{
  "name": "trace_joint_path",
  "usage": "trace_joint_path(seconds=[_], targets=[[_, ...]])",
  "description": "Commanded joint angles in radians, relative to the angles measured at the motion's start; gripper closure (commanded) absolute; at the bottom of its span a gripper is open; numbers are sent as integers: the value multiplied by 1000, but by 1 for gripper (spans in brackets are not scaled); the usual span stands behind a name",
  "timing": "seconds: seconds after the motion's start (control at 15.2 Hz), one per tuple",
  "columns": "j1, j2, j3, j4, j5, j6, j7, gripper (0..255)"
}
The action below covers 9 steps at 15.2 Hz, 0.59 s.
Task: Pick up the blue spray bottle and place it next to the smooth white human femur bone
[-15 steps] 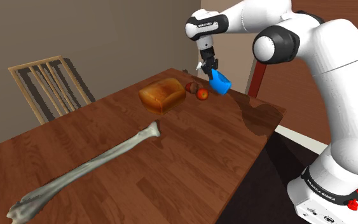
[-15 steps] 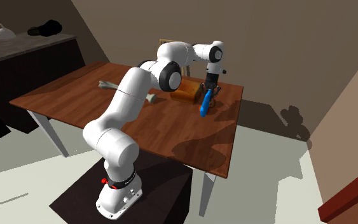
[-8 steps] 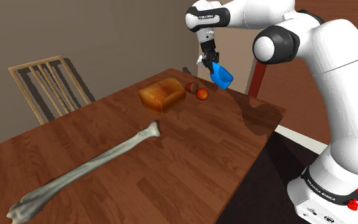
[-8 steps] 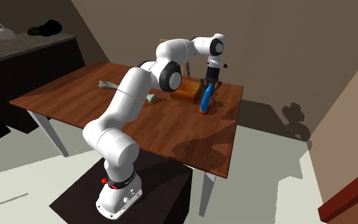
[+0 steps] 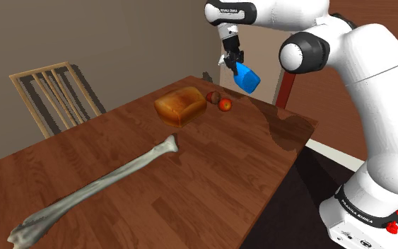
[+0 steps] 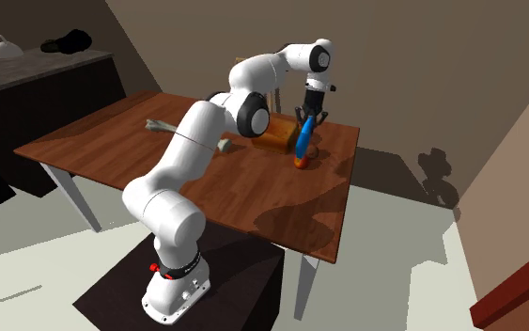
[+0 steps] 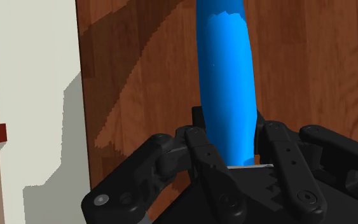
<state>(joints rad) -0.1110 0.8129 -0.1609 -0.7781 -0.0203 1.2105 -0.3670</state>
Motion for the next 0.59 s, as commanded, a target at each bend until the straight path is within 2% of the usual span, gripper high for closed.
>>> trace_joint_path(seconds=[0.0, 0.26, 0.53], targets=[[31, -63, 4, -102, 1, 36, 30, 255], [102, -169, 21, -278, 8, 99, 109, 255], [165, -238, 42, -387, 19, 134, 189, 255]])
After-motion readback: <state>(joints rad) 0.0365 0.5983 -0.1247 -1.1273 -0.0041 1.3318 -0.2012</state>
